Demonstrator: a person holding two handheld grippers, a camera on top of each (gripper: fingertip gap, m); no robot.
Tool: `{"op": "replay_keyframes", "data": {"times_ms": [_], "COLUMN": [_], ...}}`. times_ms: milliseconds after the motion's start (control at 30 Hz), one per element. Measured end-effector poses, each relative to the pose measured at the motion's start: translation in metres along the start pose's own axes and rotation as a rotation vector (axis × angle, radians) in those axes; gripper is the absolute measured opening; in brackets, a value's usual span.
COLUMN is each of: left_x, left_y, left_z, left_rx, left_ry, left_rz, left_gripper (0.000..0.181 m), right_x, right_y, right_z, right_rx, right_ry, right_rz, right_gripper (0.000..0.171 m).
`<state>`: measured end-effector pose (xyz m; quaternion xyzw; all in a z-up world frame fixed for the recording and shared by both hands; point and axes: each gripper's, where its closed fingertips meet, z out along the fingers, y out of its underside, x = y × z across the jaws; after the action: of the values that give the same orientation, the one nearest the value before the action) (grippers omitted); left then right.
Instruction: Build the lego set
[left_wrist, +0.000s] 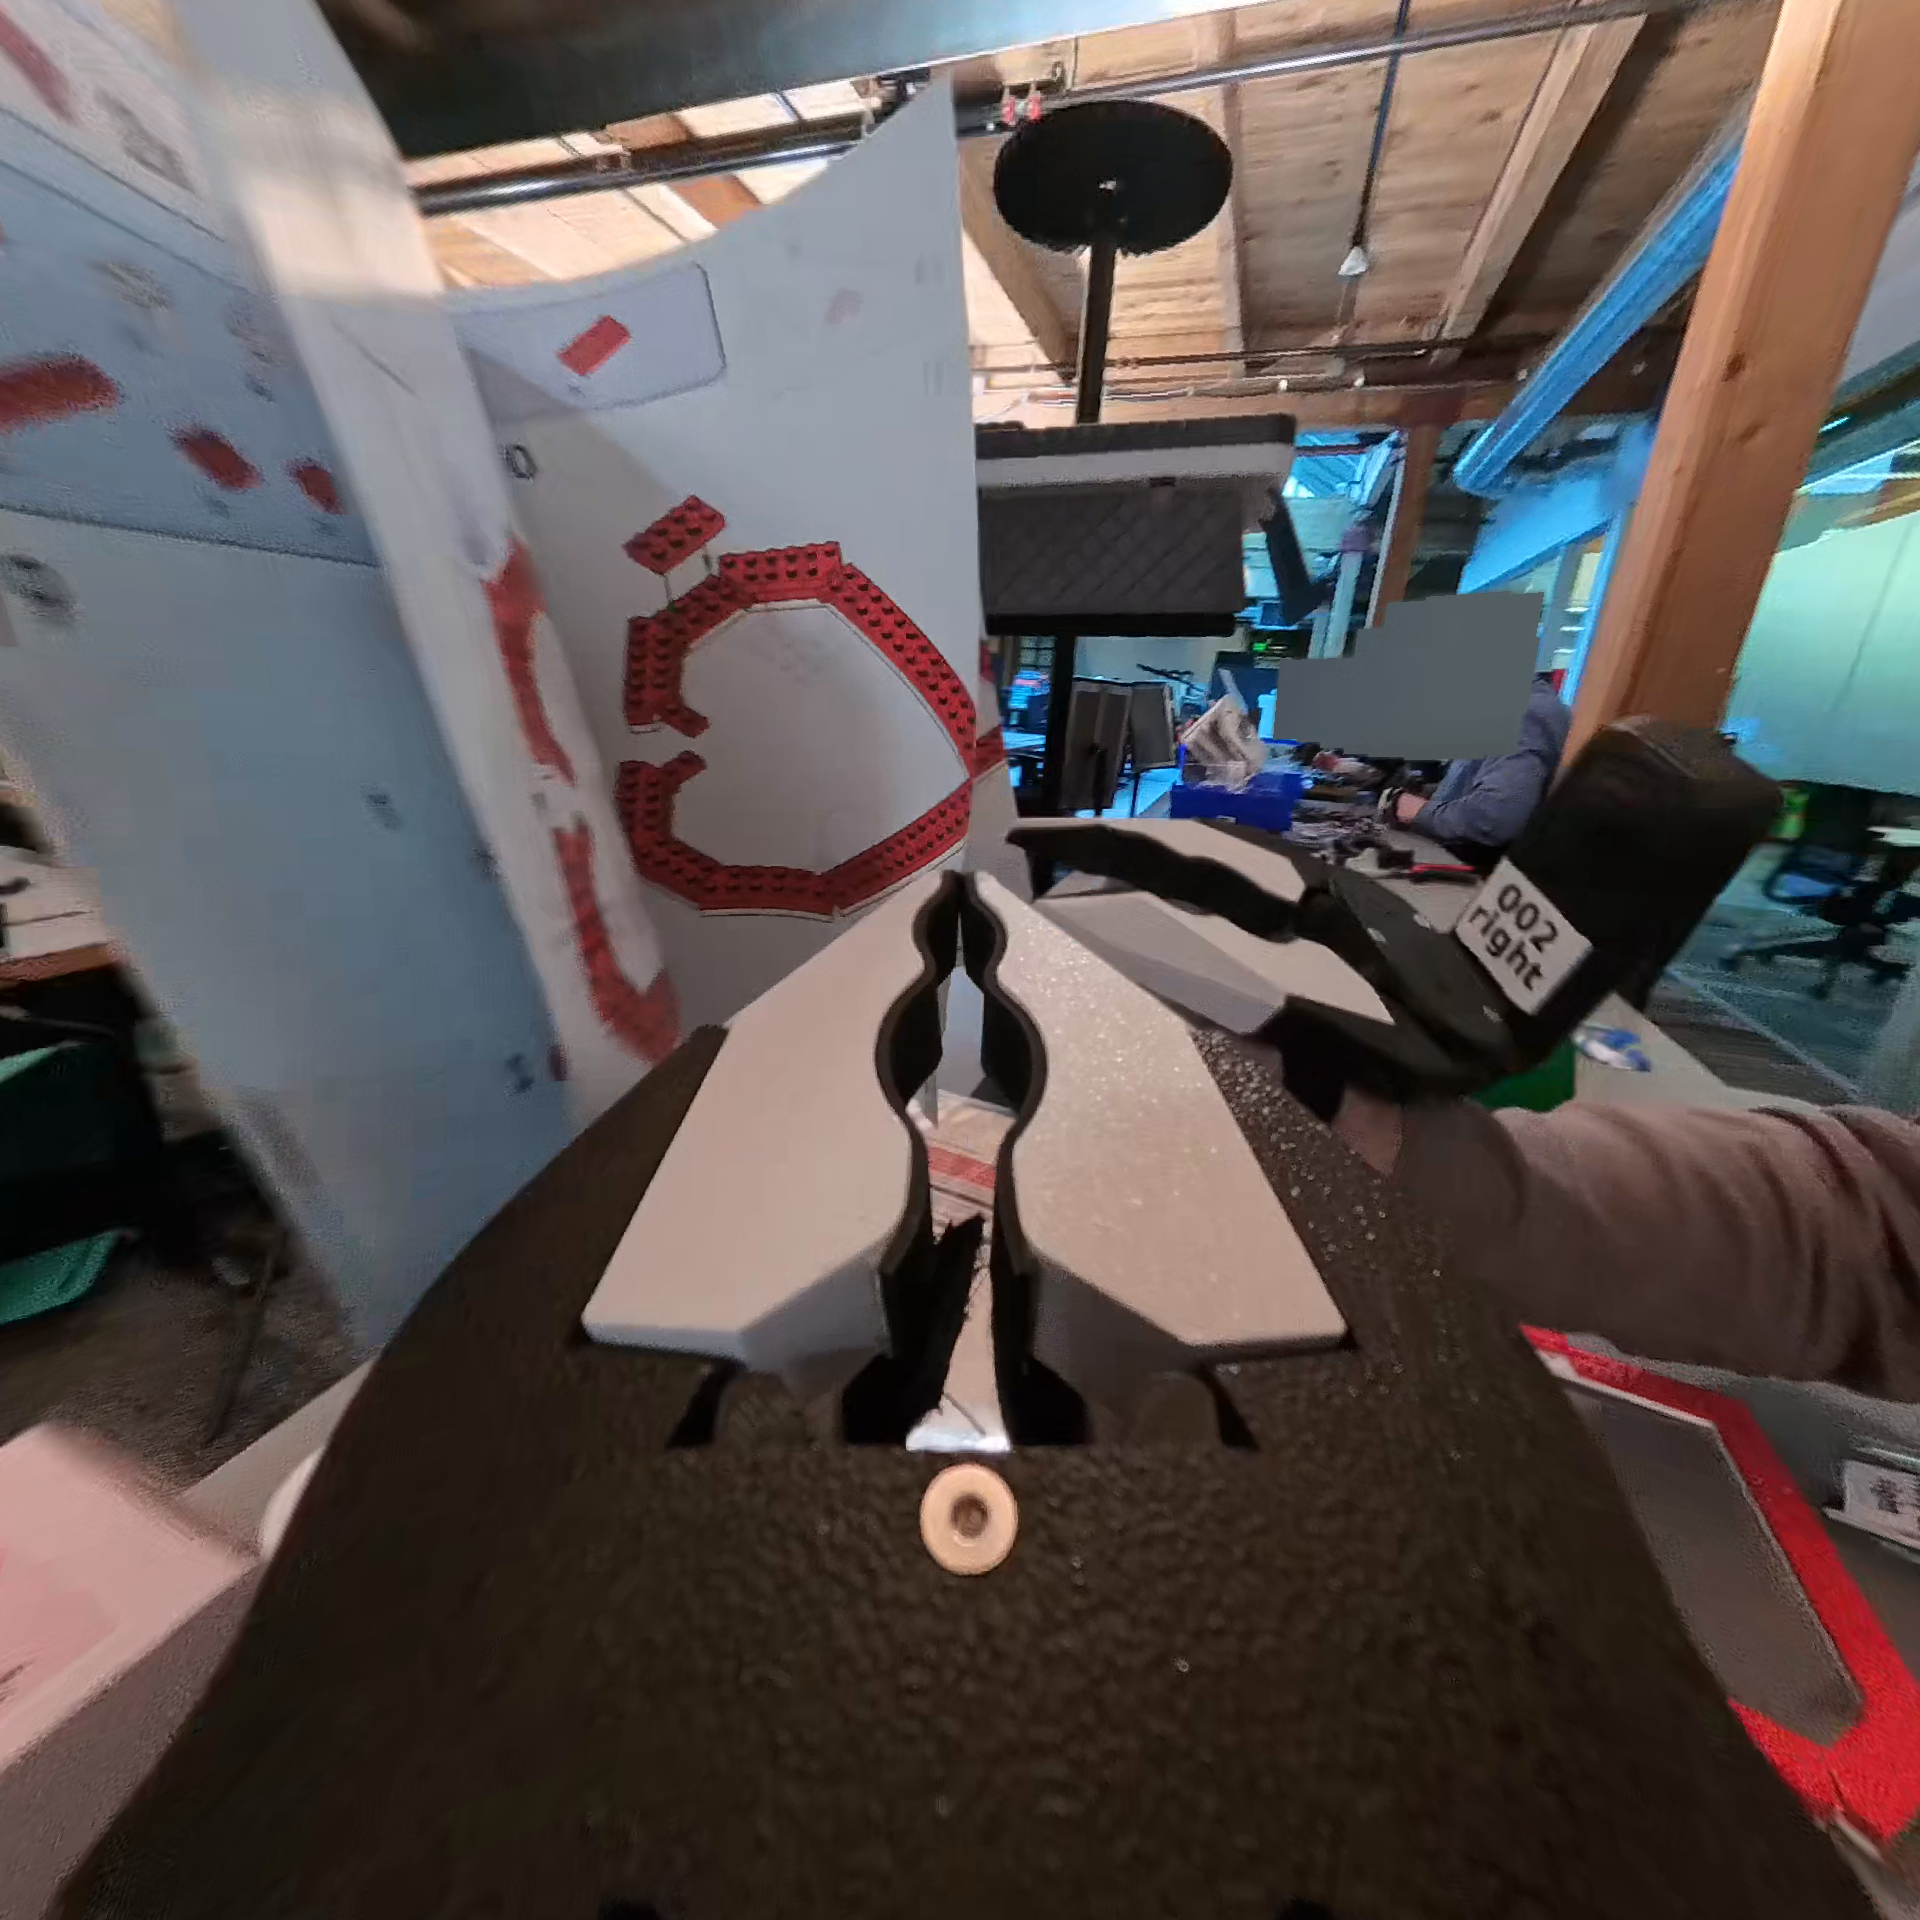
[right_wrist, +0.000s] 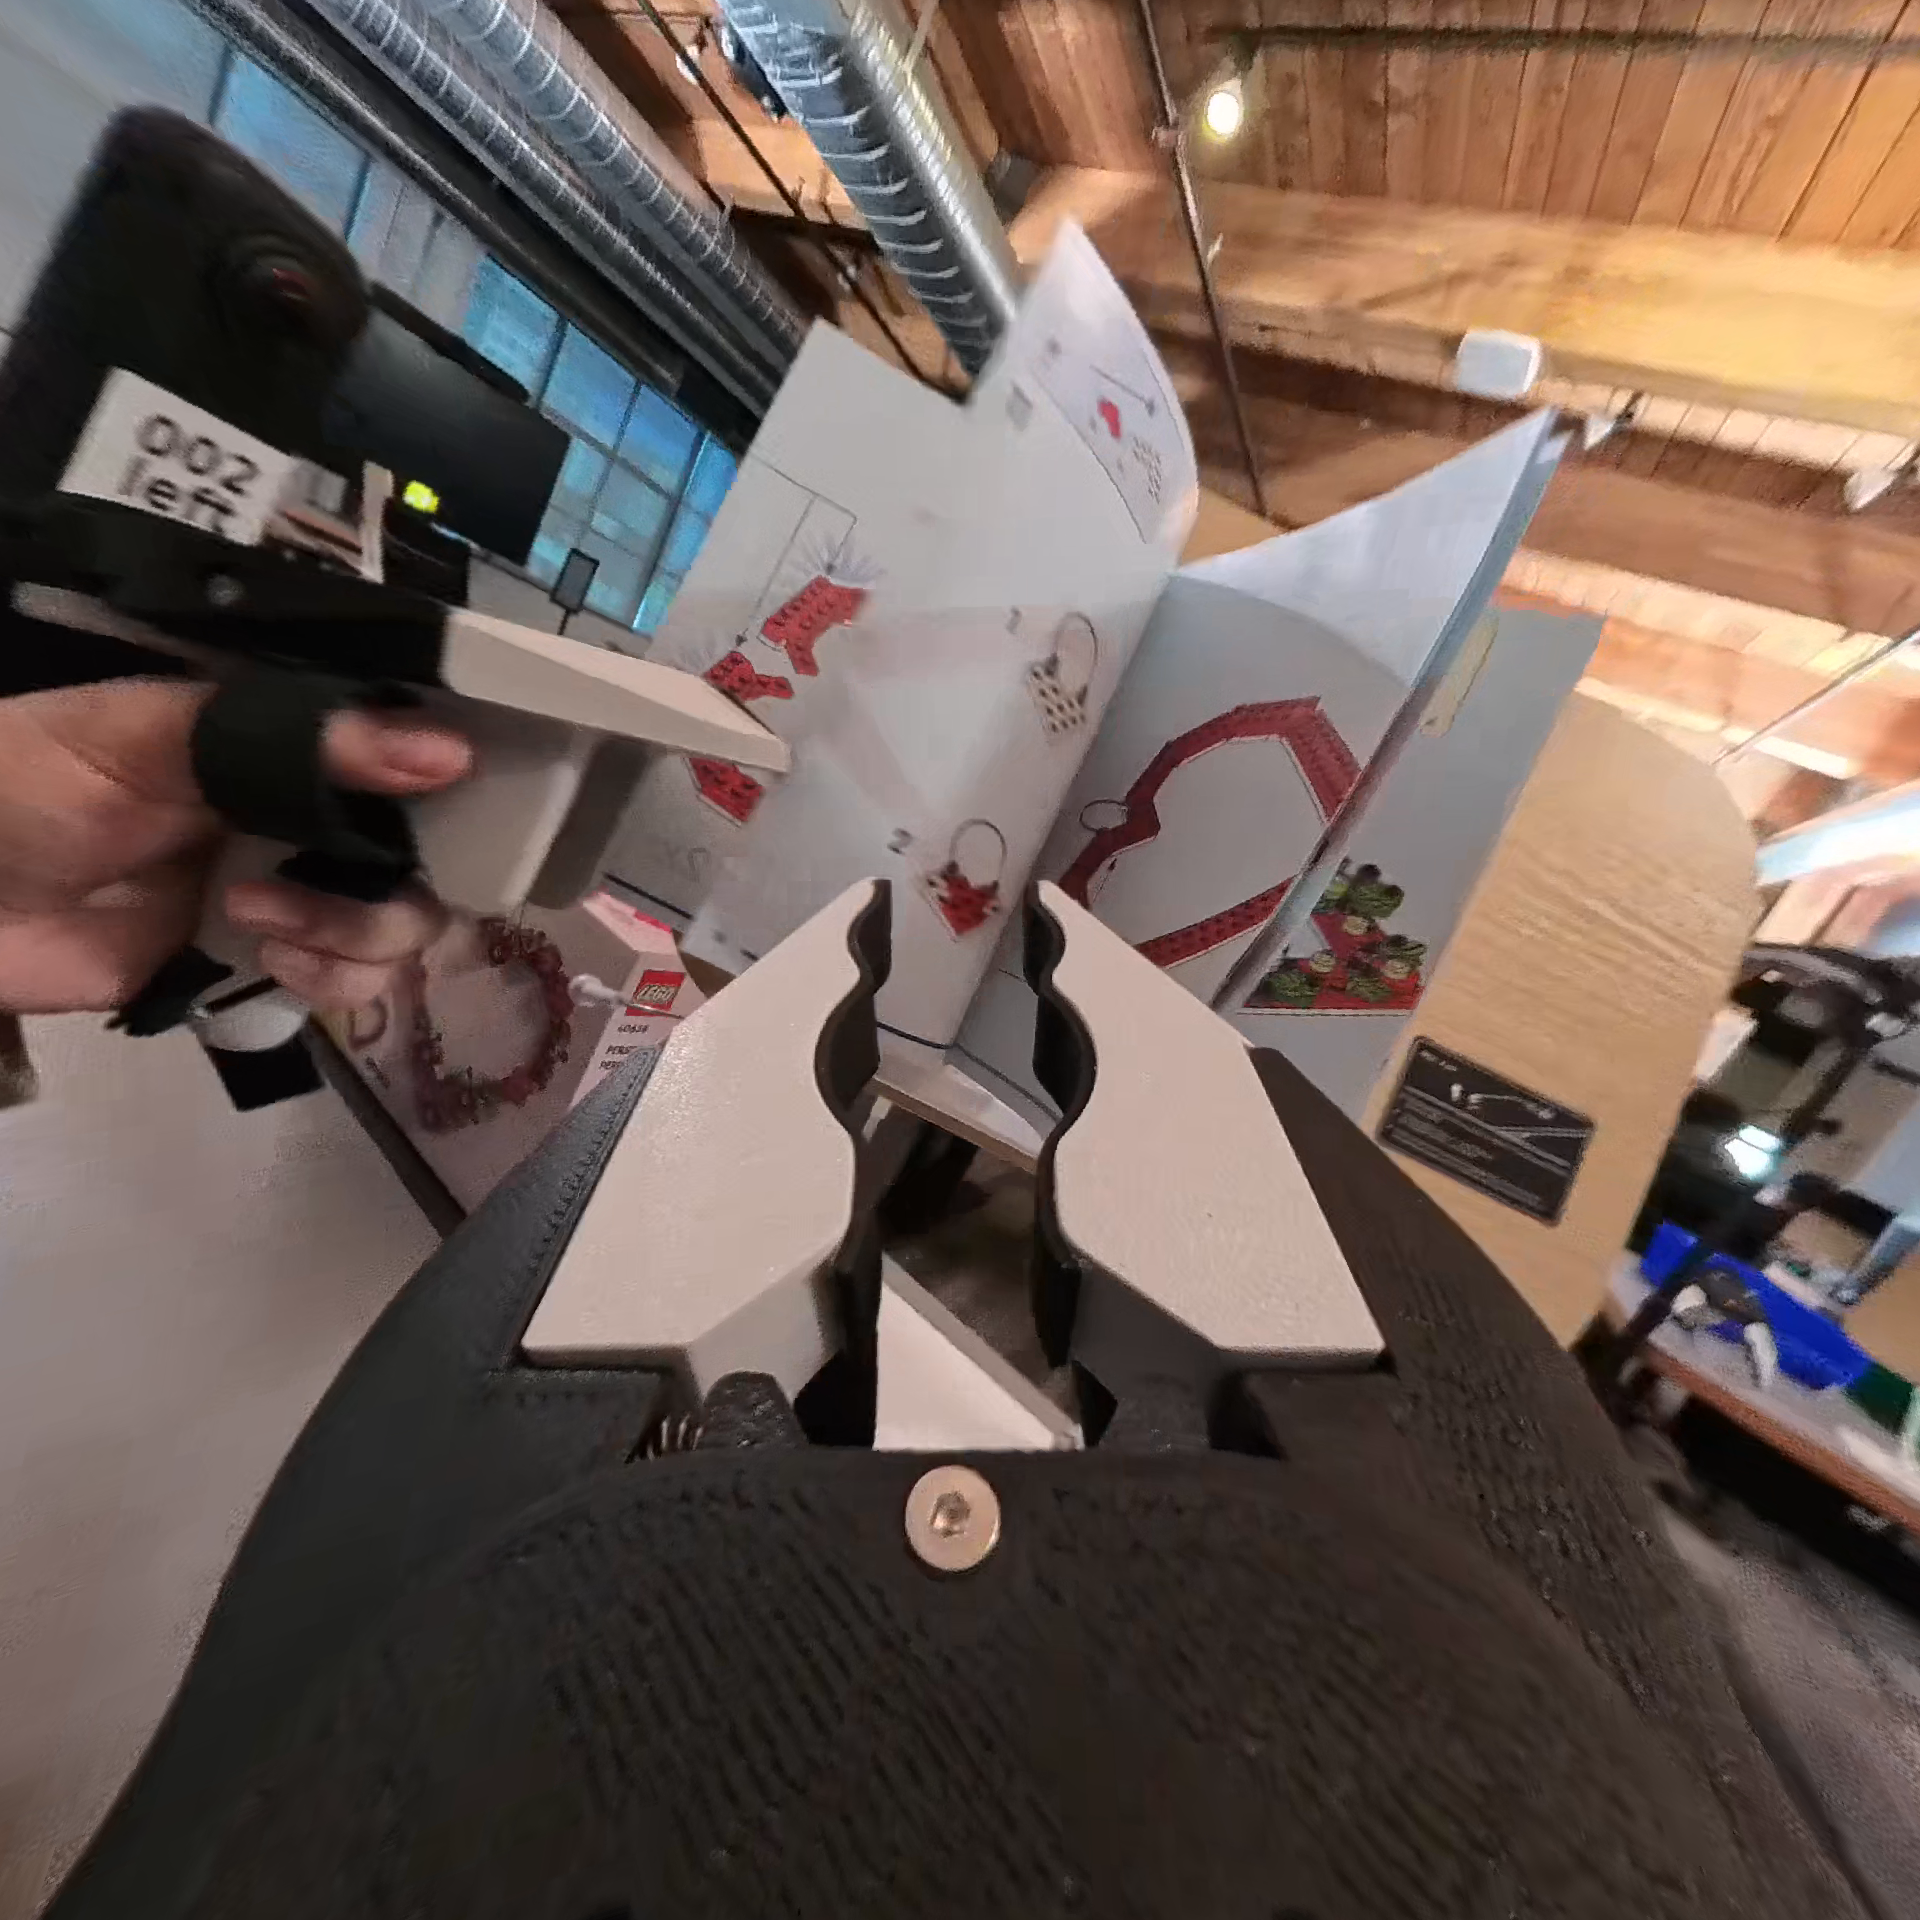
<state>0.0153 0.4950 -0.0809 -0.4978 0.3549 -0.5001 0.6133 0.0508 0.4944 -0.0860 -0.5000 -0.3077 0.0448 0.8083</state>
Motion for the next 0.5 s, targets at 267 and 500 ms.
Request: {"op": "replay_keyframes", "data": {"times_ms": [267,500], "left_x": [-0.003,-0.001], "left_y": [-0.019,-0.014], "left_z": [-0.022,-0.015], "left_rx": [0.118,0.124], "left_ry": [0.047,0.084], "left_rz": [-0.087,-0.126], "left_gripper": [0.000,0.000], "right_x": [0.028,0.030], "right_y": [0.035,-0.003], "right_z": [0.036,0.012], "right_rx": [-0.218,-0.057], "right_ry": [0.092,0.197], "right_rz": [0.085,-0.094], "right_gripper": [0.035,0.045]}}
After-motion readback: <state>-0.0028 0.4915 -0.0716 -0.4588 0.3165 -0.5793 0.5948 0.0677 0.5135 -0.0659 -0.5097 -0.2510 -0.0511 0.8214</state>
